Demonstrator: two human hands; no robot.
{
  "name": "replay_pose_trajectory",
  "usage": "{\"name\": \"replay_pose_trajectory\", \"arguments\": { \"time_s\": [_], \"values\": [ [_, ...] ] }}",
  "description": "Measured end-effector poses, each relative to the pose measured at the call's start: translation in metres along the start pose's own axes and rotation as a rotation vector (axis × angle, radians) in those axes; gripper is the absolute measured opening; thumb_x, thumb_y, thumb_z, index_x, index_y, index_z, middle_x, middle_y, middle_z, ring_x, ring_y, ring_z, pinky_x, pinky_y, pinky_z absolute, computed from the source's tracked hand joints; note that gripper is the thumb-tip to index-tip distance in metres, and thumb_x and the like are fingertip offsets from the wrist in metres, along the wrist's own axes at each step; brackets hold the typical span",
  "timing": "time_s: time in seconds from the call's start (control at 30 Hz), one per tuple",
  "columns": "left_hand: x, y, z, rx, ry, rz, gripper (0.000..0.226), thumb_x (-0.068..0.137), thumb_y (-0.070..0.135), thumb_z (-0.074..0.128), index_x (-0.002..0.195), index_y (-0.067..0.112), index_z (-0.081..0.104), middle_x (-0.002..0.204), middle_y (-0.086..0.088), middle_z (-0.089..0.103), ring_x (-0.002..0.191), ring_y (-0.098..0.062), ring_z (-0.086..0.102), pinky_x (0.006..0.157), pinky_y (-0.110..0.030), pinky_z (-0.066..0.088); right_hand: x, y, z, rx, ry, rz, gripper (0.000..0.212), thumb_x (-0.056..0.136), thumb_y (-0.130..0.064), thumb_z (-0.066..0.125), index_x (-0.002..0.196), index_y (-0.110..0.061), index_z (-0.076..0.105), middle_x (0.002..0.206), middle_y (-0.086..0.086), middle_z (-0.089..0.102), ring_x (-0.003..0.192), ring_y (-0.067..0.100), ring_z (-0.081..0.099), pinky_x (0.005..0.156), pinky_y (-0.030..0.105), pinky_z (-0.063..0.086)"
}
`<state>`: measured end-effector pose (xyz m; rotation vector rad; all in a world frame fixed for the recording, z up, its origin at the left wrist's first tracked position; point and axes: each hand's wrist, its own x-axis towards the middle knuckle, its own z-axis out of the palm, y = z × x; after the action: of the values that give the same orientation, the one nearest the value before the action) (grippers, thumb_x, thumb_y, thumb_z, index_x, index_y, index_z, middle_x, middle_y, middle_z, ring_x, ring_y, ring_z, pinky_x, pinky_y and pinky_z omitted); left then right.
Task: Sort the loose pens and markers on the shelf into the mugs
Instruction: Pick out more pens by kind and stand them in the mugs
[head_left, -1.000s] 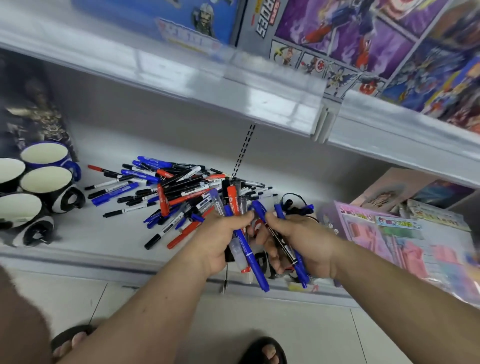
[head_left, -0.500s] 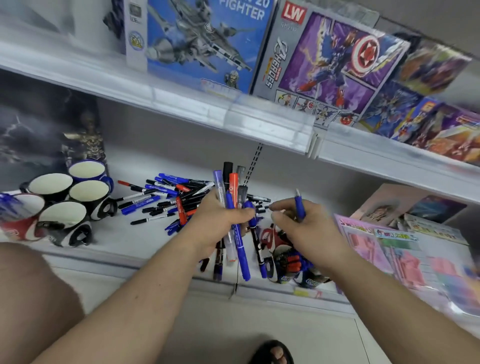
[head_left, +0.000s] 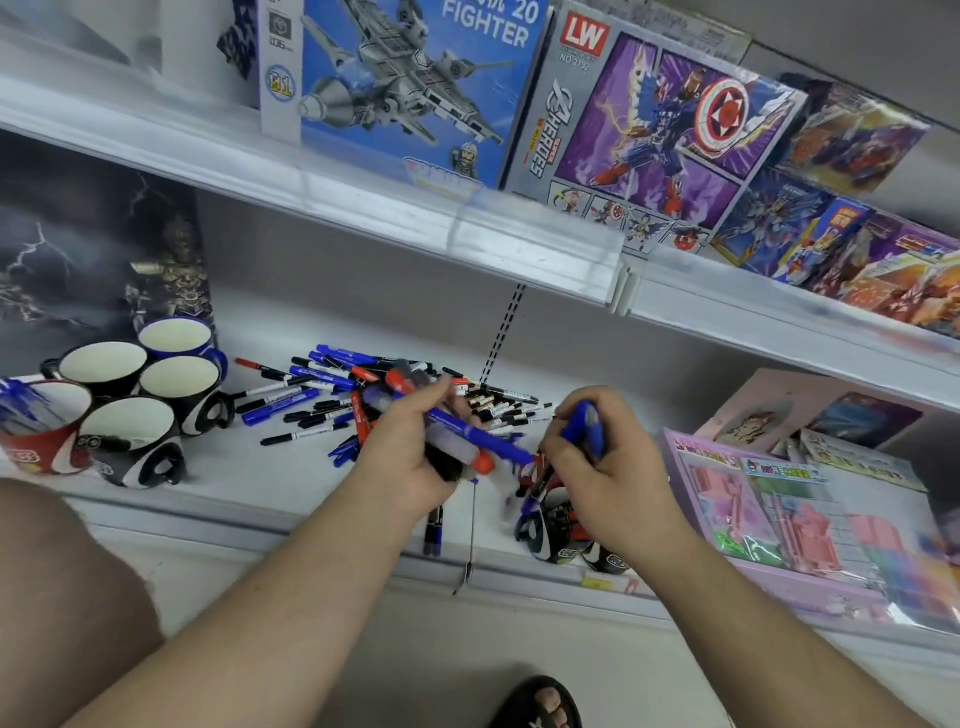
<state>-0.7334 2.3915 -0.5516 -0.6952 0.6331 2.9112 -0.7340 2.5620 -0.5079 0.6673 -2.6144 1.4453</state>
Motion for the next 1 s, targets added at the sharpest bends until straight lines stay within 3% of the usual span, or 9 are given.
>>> {"name": "replay_pose_trajectory", "arguments": {
  "time_s": [0.13, 0.3, 0.4, 0.53, 0.67, 0.73, 0.83, 0.93, 1.0],
  "values": [
    [0.005, -0.005, -0.001, -0.238, 0.138, -0.063, 0.027, 0.096, 0.026, 0.059, 0.074, 0.012, 0.055, 0.057, 0.0, 0.054, 0.057, -0.015, 0.051, 0.05, -0.027, 0.051, -0.011, 0.0, 0.004, 0.02, 0.137, -0.224, 0.009, 0.092, -0.017, 0.056, 0.09, -0.026, 0.055, 0.082, 0.004, 0.062, 0.067, 0.018, 0.057, 0.062, 0.028, 0.047],
    [-0.001, -0.016, 0.011, -0.21, 0.179, -0.104, 0.025, 0.098, 0.024, 0.056, 0.076, 0.012, 0.053, 0.057, -0.002, 0.055, 0.049, -0.017, 0.056, 0.063, -0.029, 0.043, -0.007, 0.008, 0.013, -0.264, 0.072, -0.41, 0.04, 0.087, -0.018, 0.061, 0.123, -0.033, 0.05, 0.095, -0.012, 0.066, 0.085, -0.002, 0.055, 0.079, 0.003, 0.041],
    [-0.004, -0.019, 0.013, -0.126, 0.187, -0.124, 0.021, 0.098, 0.024, 0.056, 0.08, 0.012, 0.053, 0.053, -0.005, 0.06, 0.043, -0.019, 0.059, 0.057, -0.03, 0.044, -0.003, 0.005, 0.013, -0.283, 0.084, -0.317, 0.043, 0.086, -0.027, 0.064, 0.126, -0.035, 0.05, 0.092, -0.018, 0.059, 0.087, -0.004, 0.052, 0.078, -0.002, 0.038],
    [-0.001, -0.021, 0.012, -0.121, 0.196, -0.137, 0.021, 0.096, 0.024, 0.06, 0.079, 0.013, 0.055, 0.052, 0.001, 0.055, 0.046, -0.014, 0.055, 0.05, -0.024, 0.044, 0.003, 0.001, 0.005, -0.291, 0.122, -0.162, 0.024, 0.09, -0.028, 0.068, 0.113, -0.021, 0.067, 0.078, -0.025, 0.057, 0.071, 0.001, 0.057, 0.064, 0.009, 0.042],
    [0.004, -0.025, 0.009, -0.138, 0.155, -0.164, 0.023, 0.093, 0.027, 0.064, 0.077, 0.013, 0.057, 0.062, 0.003, 0.053, 0.051, -0.011, 0.05, 0.045, -0.019, 0.047, 0.006, -0.002, -0.002, -0.209, -0.022, -0.055, 0.014, 0.091, -0.026, 0.067, 0.097, -0.013, 0.069, 0.078, -0.006, 0.067, 0.076, 0.013, 0.06, 0.065, 0.031, 0.049],
    [0.007, -0.026, 0.005, -0.104, 0.132, -0.162, 0.026, 0.091, 0.03, 0.067, 0.074, 0.014, 0.056, 0.06, 0.002, 0.052, 0.051, -0.011, 0.049, 0.054, -0.023, 0.047, 0.004, -0.002, -0.005, -0.214, -0.047, -0.035, 0.013, 0.091, -0.024, 0.067, 0.096, -0.013, 0.069, 0.078, -0.004, 0.067, 0.076, 0.014, 0.06, 0.066, 0.03, 0.05],
    [0.01, -0.026, 0.001, -0.044, 0.12, -0.124, 0.029, 0.087, 0.034, 0.07, 0.071, 0.015, 0.056, 0.054, 0.0, 0.054, 0.061, -0.012, 0.043, 0.087, -0.025, 0.041, 0.005, 0.003, -0.011, -0.283, -0.049, 0.021, 0.011, 0.091, -0.024, 0.068, 0.093, -0.014, 0.068, 0.072, 0.003, 0.064, 0.067, 0.013, 0.055, 0.056, 0.021, 0.043],
    [0.012, -0.025, 0.003, 0.058, 0.114, -0.056, 0.031, 0.088, 0.038, 0.068, 0.068, 0.017, 0.056, 0.055, 0.0, 0.054, 0.058, -0.016, 0.047, 0.089, -0.04, 0.038, 0.006, 0.008, -0.016, -0.258, -0.094, 0.103, 0.007, 0.093, -0.025, 0.064, 0.087, -0.021, 0.065, 0.071, -0.006, 0.063, 0.059, 0.004, 0.053, 0.052, 0.011, 0.04],
    [0.012, -0.024, 0.006, 0.017, 0.103, -0.036, 0.03, 0.087, 0.036, 0.069, 0.067, 0.017, 0.057, 0.058, 0.0, 0.052, 0.058, -0.015, 0.048, 0.087, -0.038, 0.041, 0.004, 0.006, -0.016, -0.178, -0.166, 0.146, 0.009, 0.095, -0.023, 0.062, 0.086, -0.025, 0.064, 0.07, -0.008, 0.065, 0.051, 0.001, 0.05, 0.049, 0.011, 0.04]
  ]
}}
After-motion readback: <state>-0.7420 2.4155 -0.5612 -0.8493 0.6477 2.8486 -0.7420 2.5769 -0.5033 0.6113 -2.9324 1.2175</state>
